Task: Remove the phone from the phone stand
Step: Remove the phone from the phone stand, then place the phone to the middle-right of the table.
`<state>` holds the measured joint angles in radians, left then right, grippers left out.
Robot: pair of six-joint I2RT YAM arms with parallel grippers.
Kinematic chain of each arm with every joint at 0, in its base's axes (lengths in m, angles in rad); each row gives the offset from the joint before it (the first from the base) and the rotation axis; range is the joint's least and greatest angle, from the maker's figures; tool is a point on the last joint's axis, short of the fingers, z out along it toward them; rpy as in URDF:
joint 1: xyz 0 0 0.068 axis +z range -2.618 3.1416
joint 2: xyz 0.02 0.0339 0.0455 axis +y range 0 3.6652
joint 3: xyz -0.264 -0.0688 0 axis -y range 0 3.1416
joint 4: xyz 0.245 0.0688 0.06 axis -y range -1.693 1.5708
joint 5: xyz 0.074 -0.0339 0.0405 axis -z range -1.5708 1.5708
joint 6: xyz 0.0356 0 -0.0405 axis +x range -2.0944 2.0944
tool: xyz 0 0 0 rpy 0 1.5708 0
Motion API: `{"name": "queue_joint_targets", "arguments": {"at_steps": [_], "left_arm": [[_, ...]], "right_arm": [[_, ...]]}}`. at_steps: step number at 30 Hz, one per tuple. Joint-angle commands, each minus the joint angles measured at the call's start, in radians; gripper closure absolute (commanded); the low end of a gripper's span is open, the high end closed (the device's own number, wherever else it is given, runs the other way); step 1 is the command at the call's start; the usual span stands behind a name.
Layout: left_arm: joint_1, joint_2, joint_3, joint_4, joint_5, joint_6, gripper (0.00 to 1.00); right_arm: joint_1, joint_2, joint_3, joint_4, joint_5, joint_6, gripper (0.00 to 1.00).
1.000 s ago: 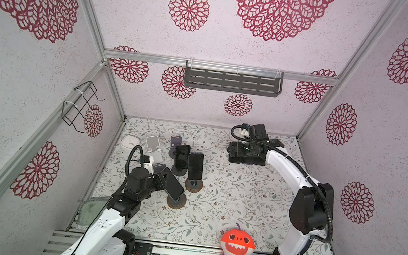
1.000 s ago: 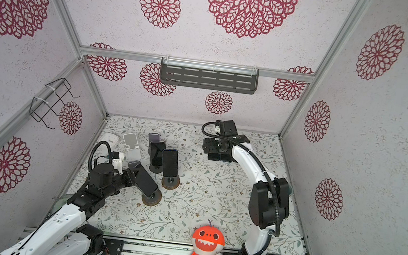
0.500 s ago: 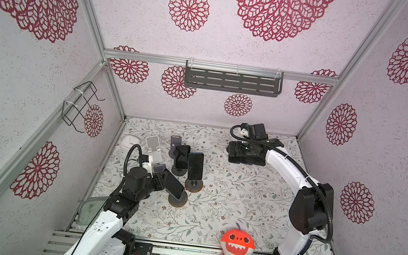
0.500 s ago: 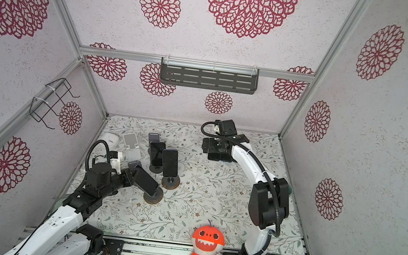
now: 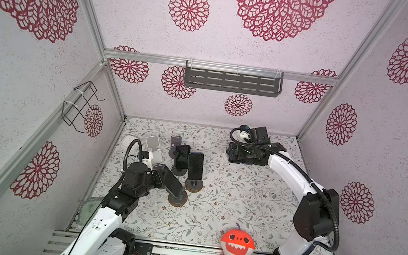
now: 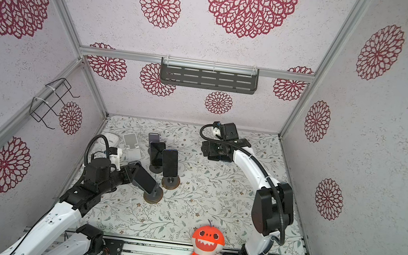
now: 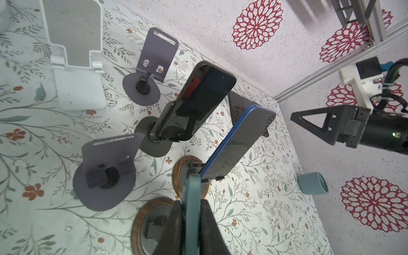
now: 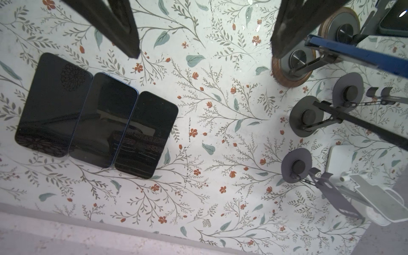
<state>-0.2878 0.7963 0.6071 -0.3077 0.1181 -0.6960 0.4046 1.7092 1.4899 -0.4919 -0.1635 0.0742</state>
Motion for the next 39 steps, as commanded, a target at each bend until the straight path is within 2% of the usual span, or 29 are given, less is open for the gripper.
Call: {"name": "queue_joint_targets", "arguments": {"at_steps": [1,5,11,16,23,28,39], "left_arm": [[0.01,0.027,0.092,-0.038,0.017,-0.007,1.0],[0.01,0.062,0.168,-0.068,0.061,-0.024,1.0],[0.011,0.105,0.331,-0.205,0.1,-0.019,1.0],[0.01,0.154,0.459,-0.298,0.157,-0.006,1.0],[0.014,0.27,0.635,-0.419,0.197,0.042,1.0],[0.015,0.316,0.706,-0.423,0.205,0.067,1.0],[0.017,0.363,0.709,-0.33,0.24,0.039,1.0]], "right_arm": [[0.025,-0.083,-0.012,0.069,-0.04,-0.073,0.04],[0.065,-0.126,-0.016,0.08,-0.076,-0.109,0.05],[0.157,-0.165,0.031,0.042,-0.037,-0.173,0.05],[0.252,-0.21,0.016,0.1,-0.108,-0.203,0.04],[0.349,-0.171,0.099,0.04,-0.245,-0.242,0.01],[0.392,-0.148,0.126,0.029,-0.282,-0.24,0.01],[0.449,-0.078,0.133,0.076,-0.266,-0.196,0.01]]}}
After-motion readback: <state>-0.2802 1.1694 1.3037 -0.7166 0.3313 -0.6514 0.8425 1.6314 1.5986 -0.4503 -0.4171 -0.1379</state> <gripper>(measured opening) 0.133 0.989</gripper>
